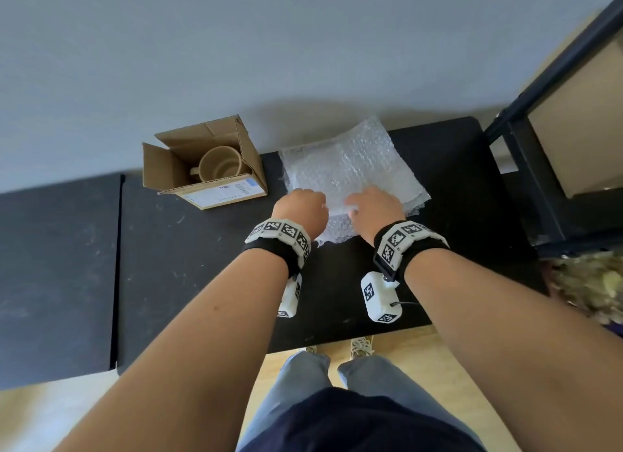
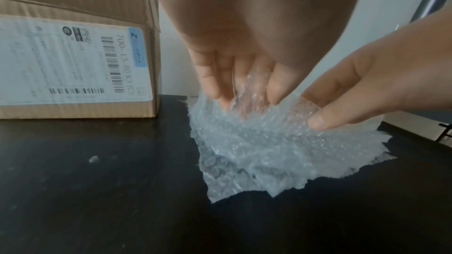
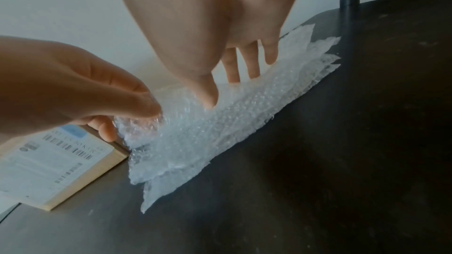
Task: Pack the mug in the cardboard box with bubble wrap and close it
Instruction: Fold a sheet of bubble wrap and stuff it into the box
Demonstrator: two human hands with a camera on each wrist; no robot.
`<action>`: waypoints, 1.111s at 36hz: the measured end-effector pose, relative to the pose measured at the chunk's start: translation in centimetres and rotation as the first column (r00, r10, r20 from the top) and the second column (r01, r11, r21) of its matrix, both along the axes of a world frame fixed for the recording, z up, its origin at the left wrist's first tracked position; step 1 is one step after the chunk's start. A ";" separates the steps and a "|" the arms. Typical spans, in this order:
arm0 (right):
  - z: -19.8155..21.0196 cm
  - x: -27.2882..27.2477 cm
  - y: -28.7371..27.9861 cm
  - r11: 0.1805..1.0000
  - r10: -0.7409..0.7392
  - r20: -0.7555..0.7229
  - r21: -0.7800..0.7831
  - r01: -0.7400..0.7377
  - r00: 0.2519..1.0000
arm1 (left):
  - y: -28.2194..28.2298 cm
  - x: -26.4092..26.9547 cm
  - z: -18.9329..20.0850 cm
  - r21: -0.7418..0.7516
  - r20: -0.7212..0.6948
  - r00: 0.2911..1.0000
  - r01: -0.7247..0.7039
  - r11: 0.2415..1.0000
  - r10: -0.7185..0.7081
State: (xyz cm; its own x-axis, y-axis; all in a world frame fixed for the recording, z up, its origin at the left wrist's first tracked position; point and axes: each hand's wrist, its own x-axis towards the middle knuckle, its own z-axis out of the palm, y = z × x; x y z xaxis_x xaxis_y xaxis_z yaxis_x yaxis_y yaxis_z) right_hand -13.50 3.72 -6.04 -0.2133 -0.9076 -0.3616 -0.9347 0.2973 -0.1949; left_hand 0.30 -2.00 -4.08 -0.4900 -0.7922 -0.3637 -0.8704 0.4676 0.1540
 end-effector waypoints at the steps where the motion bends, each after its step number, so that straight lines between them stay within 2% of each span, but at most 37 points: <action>1: 0.3 -0.2 0.0 1.000 0.007 -0.007 -0.031 -0.007 1.000 | -0.1 0.1 0.1 -0.021 -0.036 0.999 0.003 1.000 -0.004; 4: 1.5 -0.9 -0.1 0.991 0.003 0.006 -0.135 -0.002 1.000 | -0.6 0.3 0.6 -0.086 -0.079 0.994 0.064 0.994 -0.071; 10: 3.7 -2.6 0.6 0.956 -0.151 0.226 -0.213 0.201 0.962 | -1.5 0.9 1.3 -0.188 0.070 0.988 0.151 0.971 -0.140; 15: 4.3 -4.3 2.0 0.943 -0.237 0.218 -0.183 0.278 0.947 | -1.5 -0.1 2.2 -0.187 0.133 0.975 0.199 0.962 -0.176; 17: 4.2 -4.7 2.5 0.951 -0.252 0.230 -0.122 0.285 0.940 | -1.1 -1.0 2.7 -0.120 0.145 0.973 0.196 0.973 -0.178; 20: 3.8 -4.8 2.9 0.965 -0.249 0.228 -0.026 0.262 0.941 | -0.2 -2.3 3.0 0.087 0.132 0.986 0.087 0.992 -0.098; 23: 3.7 -4.9 3.5 0.959 -0.284 0.180 0.046 0.280 0.942 | 0.3 -3.4 2.5 0.231 0.138 0.990 0.007 0.973 -0.040; 28: 2.8 -5.9 4.4 0.898 -0.438 0.308 0.103 0.428 0.844 | 0.6 -3.8 1.6 0.330 0.096 0.992 -0.106 0.938 0.079; 33: 1.8 -6.7 3.9 0.855 -0.515 0.321 0.130 0.501 0.795 | 0.1 -2.8 1.1 0.404 0.004 0.982 -0.175 0.898 0.190; 36: 1.0 -7.2 3.3 0.836 -0.544 0.314 0.132 0.532 0.778 | -0.4 -2.1 1.1 0.479 -0.080 0.936 -0.265 0.837 0.342; 40: 0.0 -7.7 2.5 0.824 -0.559 0.324 0.113 0.556 0.763 | -1.3 -1.3 0.8 0.610 -0.166 0.792 -0.386 0.692 0.587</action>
